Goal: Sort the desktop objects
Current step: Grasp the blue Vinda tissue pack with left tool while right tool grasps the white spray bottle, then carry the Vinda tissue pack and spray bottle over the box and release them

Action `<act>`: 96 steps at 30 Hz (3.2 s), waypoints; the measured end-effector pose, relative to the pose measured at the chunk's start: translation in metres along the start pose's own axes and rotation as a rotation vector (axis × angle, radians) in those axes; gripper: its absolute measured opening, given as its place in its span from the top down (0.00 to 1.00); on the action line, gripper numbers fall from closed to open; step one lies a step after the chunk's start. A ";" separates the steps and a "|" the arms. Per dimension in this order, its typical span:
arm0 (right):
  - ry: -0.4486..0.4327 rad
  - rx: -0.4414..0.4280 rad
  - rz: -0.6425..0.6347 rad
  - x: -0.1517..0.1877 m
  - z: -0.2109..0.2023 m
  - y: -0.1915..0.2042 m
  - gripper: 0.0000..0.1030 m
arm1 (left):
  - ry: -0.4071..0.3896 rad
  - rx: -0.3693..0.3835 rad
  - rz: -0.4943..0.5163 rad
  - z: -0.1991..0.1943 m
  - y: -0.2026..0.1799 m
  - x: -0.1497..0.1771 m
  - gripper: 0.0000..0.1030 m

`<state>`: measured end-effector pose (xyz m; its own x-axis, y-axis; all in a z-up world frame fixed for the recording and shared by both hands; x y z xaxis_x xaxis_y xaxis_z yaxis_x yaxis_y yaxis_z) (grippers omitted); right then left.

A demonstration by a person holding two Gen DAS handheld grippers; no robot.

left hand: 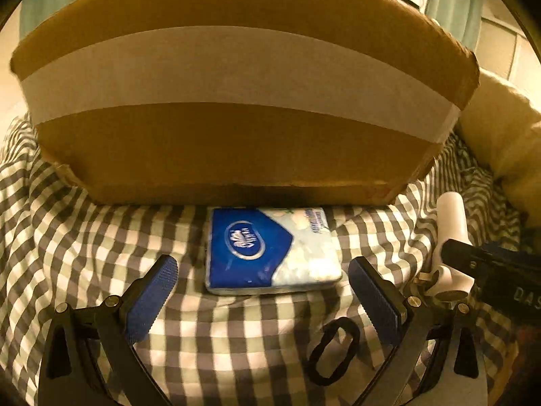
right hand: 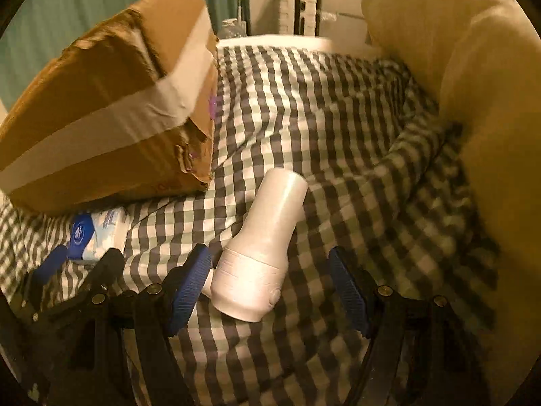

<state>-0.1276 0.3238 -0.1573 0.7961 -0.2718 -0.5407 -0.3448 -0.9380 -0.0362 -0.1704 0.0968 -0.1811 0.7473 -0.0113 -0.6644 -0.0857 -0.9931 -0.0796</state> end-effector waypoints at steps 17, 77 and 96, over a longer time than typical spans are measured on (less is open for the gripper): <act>0.054 -0.079 0.009 0.011 0.001 0.011 0.56 | 0.022 0.024 -0.007 -0.001 0.011 0.005 0.26; -0.237 -0.223 -0.322 -0.152 -0.128 0.128 0.56 | -0.138 0.009 -0.012 -0.071 0.085 -0.222 0.26; -0.189 -0.292 -0.226 -0.179 -0.060 0.119 0.56 | -0.126 0.004 0.019 -0.024 0.088 -0.237 0.10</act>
<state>-0.2814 0.2478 -0.0147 0.7207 -0.0333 -0.6925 0.0054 -0.9985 0.0536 -0.3394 0.0097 -0.0131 0.6569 -0.0155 -0.7538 -0.1019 -0.9924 -0.0684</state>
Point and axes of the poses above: each gripper's, at about its wrist camera, not at the fingertips, and z roughly the way its jaws point, y to its left, x to its underside, the point moved 5 cm from there along z, roughly the way its jaws point, and after that the axes turned 5 degrees about z, right-handed, at the moved point
